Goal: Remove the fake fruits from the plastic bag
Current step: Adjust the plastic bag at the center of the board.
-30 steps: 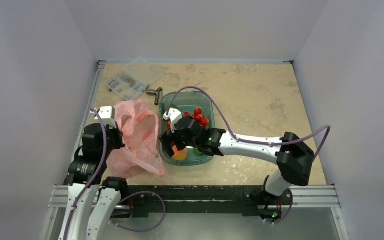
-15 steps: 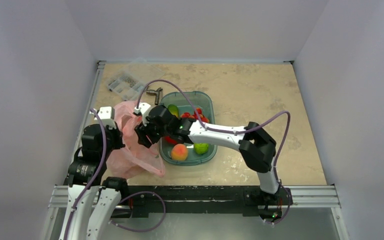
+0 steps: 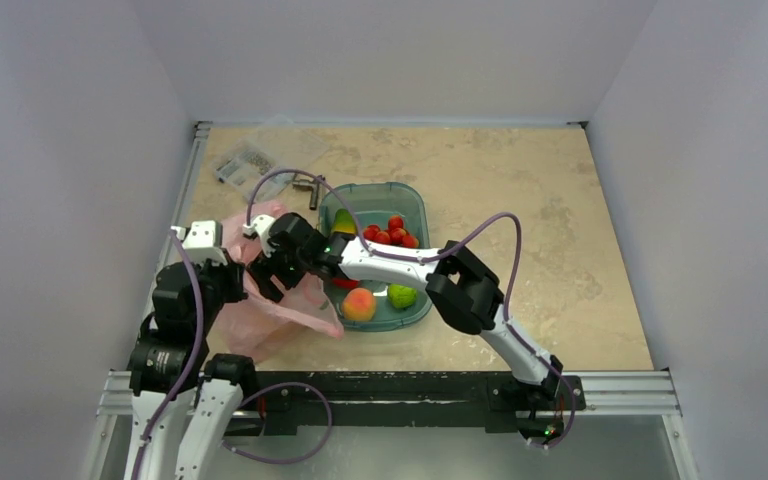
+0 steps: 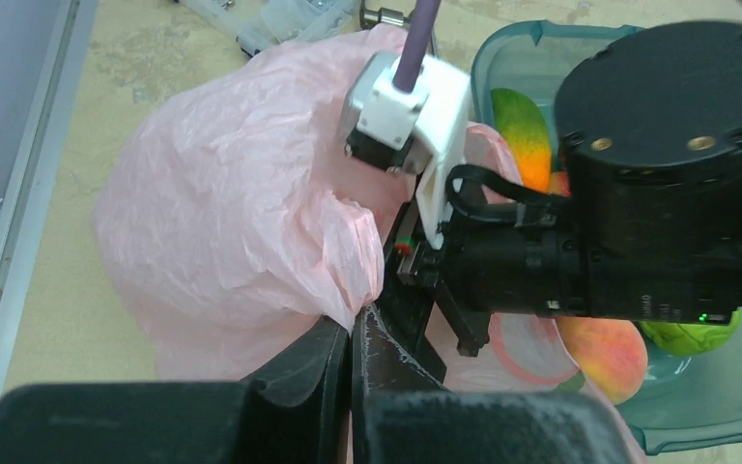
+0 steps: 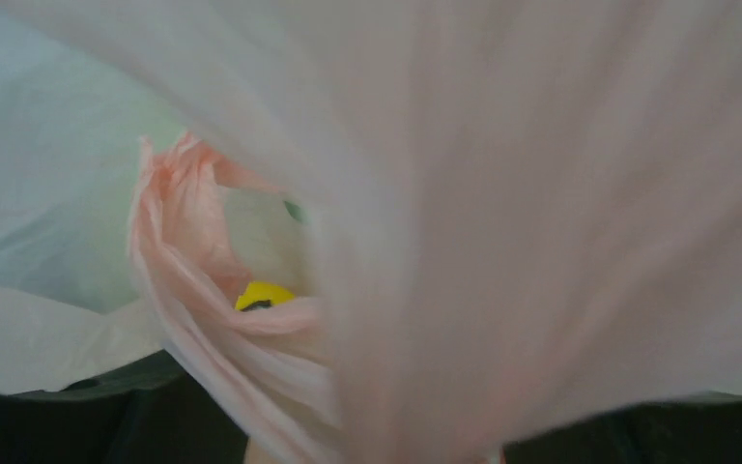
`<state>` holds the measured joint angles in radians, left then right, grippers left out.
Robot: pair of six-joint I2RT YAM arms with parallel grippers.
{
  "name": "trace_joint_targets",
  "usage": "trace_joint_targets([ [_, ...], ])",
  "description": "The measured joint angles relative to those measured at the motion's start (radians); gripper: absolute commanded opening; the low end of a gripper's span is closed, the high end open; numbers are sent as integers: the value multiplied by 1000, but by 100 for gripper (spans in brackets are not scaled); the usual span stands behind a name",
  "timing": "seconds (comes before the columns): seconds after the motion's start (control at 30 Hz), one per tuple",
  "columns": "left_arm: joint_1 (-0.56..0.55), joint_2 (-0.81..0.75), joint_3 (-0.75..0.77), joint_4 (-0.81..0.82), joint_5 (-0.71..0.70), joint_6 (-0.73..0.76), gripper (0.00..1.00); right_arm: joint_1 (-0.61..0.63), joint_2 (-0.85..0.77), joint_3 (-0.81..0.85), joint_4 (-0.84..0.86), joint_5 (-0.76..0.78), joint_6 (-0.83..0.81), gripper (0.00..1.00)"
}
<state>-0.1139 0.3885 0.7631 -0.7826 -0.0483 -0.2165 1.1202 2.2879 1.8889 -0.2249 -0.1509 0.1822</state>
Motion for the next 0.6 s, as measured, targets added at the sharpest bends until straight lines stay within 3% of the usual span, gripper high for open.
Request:
trace_joint_targets([
  [0.13, 0, -7, 0, 9, 3, 0, 0, 0, 16, 0, -48, -50, -26, 90],
  [0.6, 0, 21, 0, 9, 7, 0, 0, 7, 11, -123, -26, -206, -103, 99],
])
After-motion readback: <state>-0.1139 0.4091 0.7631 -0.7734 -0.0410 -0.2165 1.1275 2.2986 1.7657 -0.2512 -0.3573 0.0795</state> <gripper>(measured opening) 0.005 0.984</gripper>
